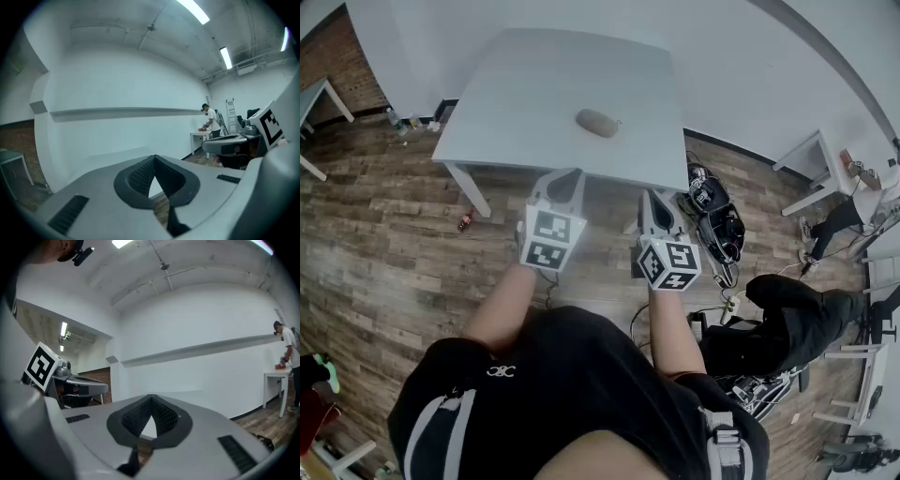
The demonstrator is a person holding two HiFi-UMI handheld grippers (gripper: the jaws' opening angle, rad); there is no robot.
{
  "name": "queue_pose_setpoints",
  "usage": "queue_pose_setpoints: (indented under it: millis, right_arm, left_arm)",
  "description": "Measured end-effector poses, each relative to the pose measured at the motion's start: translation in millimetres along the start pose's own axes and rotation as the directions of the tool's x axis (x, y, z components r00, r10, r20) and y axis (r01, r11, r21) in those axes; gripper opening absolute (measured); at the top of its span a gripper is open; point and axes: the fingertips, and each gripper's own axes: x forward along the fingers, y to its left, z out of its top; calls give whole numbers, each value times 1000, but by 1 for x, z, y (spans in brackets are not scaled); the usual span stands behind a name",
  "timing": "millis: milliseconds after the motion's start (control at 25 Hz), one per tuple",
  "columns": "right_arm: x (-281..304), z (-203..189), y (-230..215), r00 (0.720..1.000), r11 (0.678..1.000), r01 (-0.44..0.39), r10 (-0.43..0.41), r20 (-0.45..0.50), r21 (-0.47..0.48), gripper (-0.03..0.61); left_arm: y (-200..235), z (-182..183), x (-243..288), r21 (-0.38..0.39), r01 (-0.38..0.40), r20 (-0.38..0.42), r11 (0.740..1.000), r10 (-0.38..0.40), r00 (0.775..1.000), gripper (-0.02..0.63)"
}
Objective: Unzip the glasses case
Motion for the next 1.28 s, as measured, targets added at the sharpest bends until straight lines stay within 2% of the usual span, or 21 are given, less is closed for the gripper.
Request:
queue_pose_setpoints:
  millis: [240, 440, 760, 1000, 1160, 1280]
  right_arm:
    - [1, 7, 17, 1000, 1000, 3, -2, 28, -16, 14]
    - [6, 16, 19, 996, 993, 85, -81, 47, -77, 14]
    - [26, 12, 38, 994, 990, 108, -105, 31, -96, 14]
    - [62, 4, 68, 996, 995, 86, -87, -7, -43, 14]
    - [90, -11, 97, 997, 992, 60, -55, -51, 114, 14]
    - [103, -19, 112, 995, 985, 79, -68, -72, 155, 14]
  left_arm:
    - [9, -1, -7, -22, 7, -1, 1000, -7, 1000, -6]
    - [22, -14, -8, -78, 0, -26, 997, -2, 1000, -6]
    - [50, -21, -7, -116, 22, -28, 993, -26, 999, -6]
    - [94, -36, -11, -143, 28, -34, 989, -33, 999, -5]
    - [133, -46, -19, -150, 35, -32, 988, -40, 999, -6]
    - [162, -54, -25, -161, 42, -33, 986, -48, 998, -6]
